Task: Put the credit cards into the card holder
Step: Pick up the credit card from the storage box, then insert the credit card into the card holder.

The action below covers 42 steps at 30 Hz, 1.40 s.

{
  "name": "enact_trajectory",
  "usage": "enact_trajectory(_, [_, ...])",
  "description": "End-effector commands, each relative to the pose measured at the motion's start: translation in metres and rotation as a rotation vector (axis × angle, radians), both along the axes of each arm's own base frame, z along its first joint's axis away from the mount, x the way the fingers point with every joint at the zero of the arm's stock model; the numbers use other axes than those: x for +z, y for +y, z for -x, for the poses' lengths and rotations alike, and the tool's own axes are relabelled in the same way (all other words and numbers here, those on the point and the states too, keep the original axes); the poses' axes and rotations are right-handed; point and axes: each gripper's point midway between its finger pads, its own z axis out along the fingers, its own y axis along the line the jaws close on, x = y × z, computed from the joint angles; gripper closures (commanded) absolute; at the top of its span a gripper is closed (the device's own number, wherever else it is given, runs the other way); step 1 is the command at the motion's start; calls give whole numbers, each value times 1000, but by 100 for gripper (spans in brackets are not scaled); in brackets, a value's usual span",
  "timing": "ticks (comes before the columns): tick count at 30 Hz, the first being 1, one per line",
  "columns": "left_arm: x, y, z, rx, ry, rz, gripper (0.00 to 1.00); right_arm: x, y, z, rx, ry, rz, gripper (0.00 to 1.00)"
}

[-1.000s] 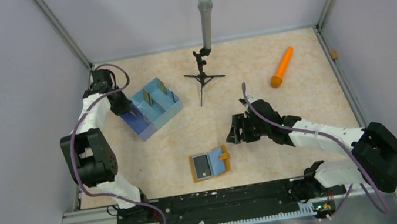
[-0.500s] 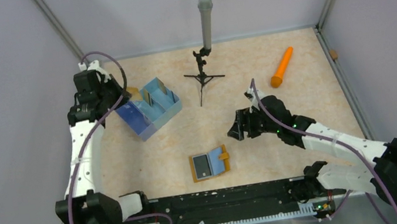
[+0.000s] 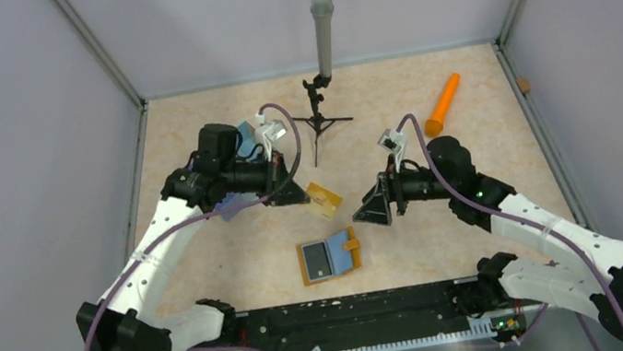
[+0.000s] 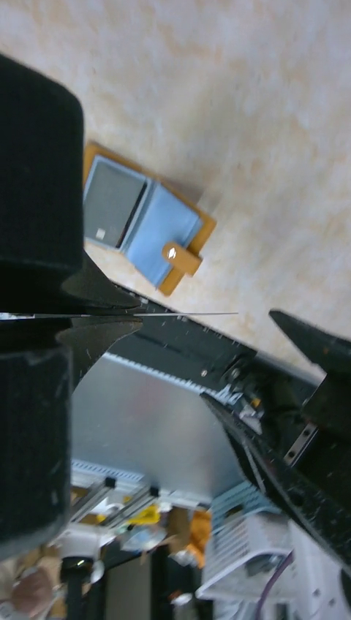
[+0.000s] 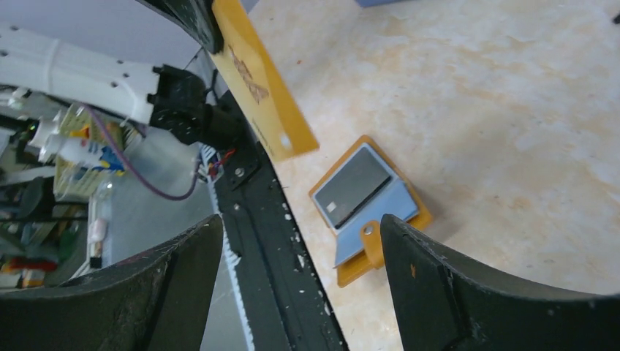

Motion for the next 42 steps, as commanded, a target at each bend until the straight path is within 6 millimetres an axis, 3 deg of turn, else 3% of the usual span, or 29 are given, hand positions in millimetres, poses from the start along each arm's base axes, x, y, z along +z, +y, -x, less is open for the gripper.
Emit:
enact_trajectory(1, [18, -17, 55, -281, 7, 146, 100, 42, 9, 20, 171, -98, -106, 22])
enact_trajectory(4, [17, -22, 72, -357, 26, 158, 100, 46, 15, 38, 293, -56, -156, 27])
enact_trajectory(8, [18, -26, 80, -394, 29, 160, 100, 54, 19, 51, 382, -22, -227, 43])
enact_trajectory(12, [19, -29, 76, -372, 16, 167, 100, 56, 22, 62, 427, -13, -262, 60])
enact_trajectory(18, [25, -36, 69, -347, -4, 209, 100, 46, 33, 75, 483, 28, -244, 76])
enact_trajectory(21, [23, -37, 65, -329, -3, 204, 100, 43, 38, 76, 487, 35, -240, 98])
enact_trajectory(22, [22, -38, 64, -319, -4, 199, 100, 44, 39, 74, 472, 30, -242, 100])
enact_trajectory(26, [21, -43, 52, -246, -2, 225, 39, 56, 41, 56, 329, -24, -320, 100])
enact_trajectory(28, [26, -49, 44, -181, -12, 290, 24, 63, 39, 48, 251, -46, -386, 100])
enact_trajectory(30, [29, -52, 36, -114, -34, 363, 18, 71, 35, 43, 188, -62, -455, 100])
enact_trajectory(34, [37, -54, 30, -11, -41, 484, 19, 81, 30, 35, 95, -82, -555, 100])
enact_trajectory(37, [49, -54, 31, 37, -65, 599, 28, 84, 26, 29, 37, -82, -604, 100])
enact_trajectory(42, [51, -51, 33, 90, -52, 672, 41, 84, 21, 26, -7, -72, -644, 100])
